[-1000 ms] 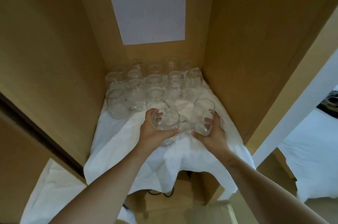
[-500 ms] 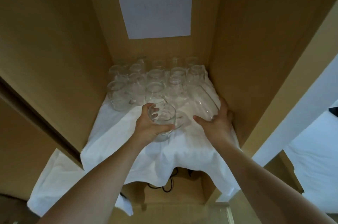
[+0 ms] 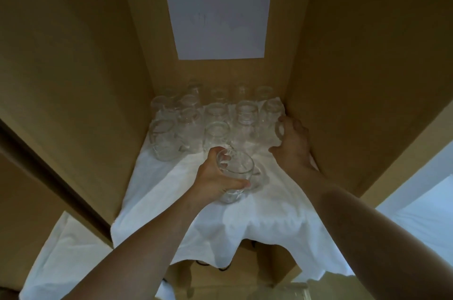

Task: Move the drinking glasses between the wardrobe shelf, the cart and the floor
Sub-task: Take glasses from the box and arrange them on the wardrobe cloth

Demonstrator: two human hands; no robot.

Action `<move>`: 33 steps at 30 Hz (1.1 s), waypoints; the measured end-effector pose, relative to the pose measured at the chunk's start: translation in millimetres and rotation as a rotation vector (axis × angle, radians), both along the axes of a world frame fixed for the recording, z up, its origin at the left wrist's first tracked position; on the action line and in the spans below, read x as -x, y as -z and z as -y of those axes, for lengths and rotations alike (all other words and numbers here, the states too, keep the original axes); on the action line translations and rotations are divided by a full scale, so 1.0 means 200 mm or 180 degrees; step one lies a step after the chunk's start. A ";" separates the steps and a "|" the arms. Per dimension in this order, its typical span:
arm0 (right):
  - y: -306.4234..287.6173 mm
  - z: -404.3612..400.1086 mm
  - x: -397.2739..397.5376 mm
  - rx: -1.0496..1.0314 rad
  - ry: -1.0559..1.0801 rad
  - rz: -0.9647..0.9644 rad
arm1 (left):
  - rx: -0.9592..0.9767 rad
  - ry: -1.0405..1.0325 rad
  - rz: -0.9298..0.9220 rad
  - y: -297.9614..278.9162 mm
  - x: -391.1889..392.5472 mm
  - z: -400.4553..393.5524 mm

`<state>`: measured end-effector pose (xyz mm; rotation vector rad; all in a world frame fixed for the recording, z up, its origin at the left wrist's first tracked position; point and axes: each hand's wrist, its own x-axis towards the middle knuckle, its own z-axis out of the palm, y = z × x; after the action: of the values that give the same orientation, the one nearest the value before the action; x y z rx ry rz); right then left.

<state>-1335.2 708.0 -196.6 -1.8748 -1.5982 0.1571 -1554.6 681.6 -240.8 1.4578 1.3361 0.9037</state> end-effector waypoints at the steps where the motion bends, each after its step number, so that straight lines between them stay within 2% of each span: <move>1: 0.01 -0.03 0.01 0.0074 -0.0020 0.0166 | 0.0003 0.0016 0.0026 0.01 0.01 0.00; 5: 0.01 -0.13 0.02 0.0316 -0.0142 0.0488 | 0.0009 0.0041 0.0107 0.02 0.03 0.01; 17: -0.08 -0.14 0.04 0.0938 -0.0150 0.0713 | 0.0065 0.0105 0.0129 0.00 0.04 -0.01; 19: -0.07 -0.09 0.05 0.0692 -0.0036 0.0647 | 0.0069 0.0118 0.0163 0.00 0.04 -0.01; 23: 0.06 0.08 0.10 -0.0465 0.0116 0.0098 | 0.0064 0.0111 0.0207 0.00 0.04 0.00; 25: 0.14 0.16 0.12 -0.0673 -0.0051 -0.0048 | 0.0065 0.0052 0.0244 0.01 0.04 0.01; 27: 0.20 0.22 0.13 -0.0563 -0.0364 -0.0251 | 0.0055 0.0006 0.0313 0.02 0.04 0.03; 31: 0.26 0.31 0.15 0.0417 -0.0787 -0.1009 | 0.0117 -0.0383 0.0669 0.03 0.02 0.09; 33: 0.26 0.34 0.18 0.0643 -0.0847 -0.1400 | 0.0164 -0.0550 0.0732 0.02 0.01 0.12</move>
<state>-1370.7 640.8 -249.1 -1.6139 -1.5502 0.8149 -1555.7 657.6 -244.6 1.1733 1.3157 1.1051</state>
